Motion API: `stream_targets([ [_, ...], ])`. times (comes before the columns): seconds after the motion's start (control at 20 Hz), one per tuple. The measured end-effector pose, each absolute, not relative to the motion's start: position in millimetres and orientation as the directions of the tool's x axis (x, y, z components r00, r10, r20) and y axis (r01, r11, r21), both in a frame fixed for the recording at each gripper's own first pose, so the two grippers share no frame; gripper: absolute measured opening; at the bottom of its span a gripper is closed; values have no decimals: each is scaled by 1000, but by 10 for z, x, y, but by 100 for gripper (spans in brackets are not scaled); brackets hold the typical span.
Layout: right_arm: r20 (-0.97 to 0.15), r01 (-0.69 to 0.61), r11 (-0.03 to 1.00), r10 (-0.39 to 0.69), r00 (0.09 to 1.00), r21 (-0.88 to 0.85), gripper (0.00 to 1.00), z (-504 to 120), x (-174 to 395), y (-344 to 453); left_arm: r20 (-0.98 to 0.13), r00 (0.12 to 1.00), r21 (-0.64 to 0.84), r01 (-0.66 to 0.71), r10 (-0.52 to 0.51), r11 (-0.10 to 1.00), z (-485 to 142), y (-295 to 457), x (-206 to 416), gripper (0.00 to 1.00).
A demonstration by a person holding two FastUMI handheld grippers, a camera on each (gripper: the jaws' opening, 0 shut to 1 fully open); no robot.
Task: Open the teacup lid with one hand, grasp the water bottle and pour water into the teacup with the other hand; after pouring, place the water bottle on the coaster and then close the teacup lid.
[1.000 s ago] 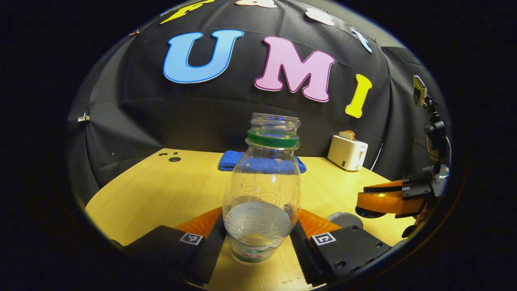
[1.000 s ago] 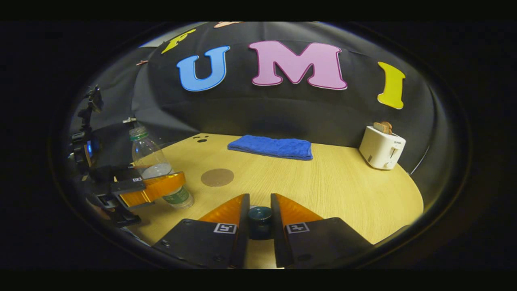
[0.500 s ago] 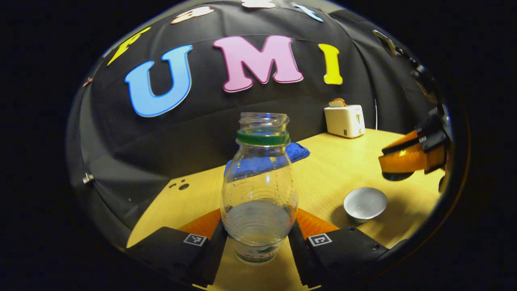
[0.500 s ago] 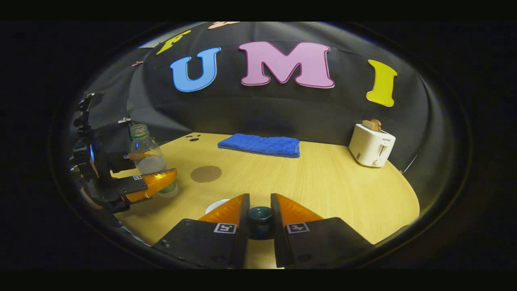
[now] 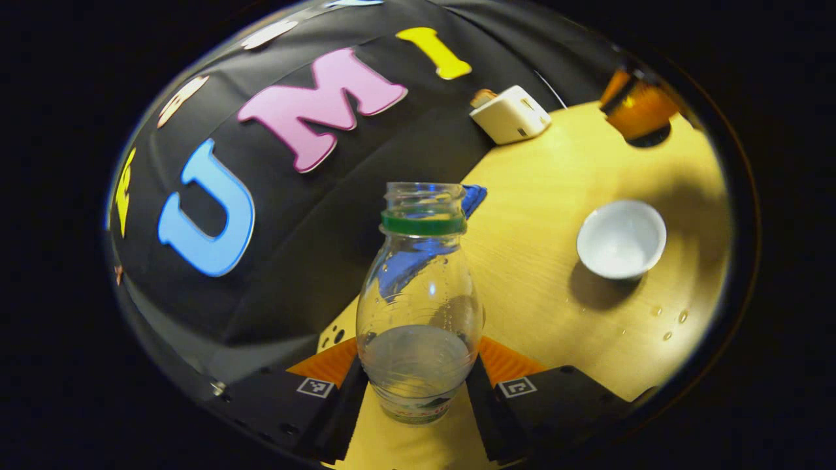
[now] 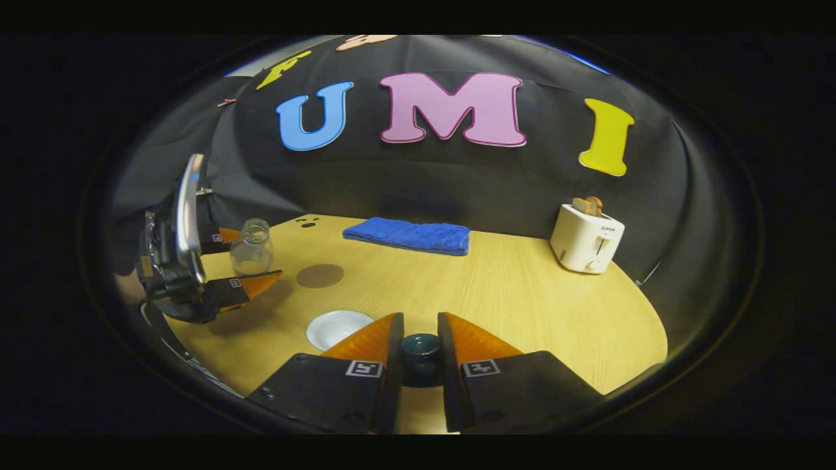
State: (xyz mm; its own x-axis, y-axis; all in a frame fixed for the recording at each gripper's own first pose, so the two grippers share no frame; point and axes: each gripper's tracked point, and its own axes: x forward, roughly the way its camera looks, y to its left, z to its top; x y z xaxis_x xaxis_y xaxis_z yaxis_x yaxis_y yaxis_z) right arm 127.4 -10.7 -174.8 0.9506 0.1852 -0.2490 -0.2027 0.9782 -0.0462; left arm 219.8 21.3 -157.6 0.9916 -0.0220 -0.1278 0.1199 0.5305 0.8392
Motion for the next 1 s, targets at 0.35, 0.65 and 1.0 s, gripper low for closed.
stream_targets([
  [0.35,-258,-182,983,170,951,-22,24,-1839,1239,-362,-146,989,951,140,2,274,-1736,73,2200,76],
  [0.65,-255,-193,981,181,950,-23,30,-1862,1226,-437,-161,987,981,159,8,111,-1830,-6,2306,75],
  [1.0,-257,-205,978,193,947,-23,30,-1891,1244,-492,-163,987,981,162,1,-105,-1865,-77,2312,75],
])
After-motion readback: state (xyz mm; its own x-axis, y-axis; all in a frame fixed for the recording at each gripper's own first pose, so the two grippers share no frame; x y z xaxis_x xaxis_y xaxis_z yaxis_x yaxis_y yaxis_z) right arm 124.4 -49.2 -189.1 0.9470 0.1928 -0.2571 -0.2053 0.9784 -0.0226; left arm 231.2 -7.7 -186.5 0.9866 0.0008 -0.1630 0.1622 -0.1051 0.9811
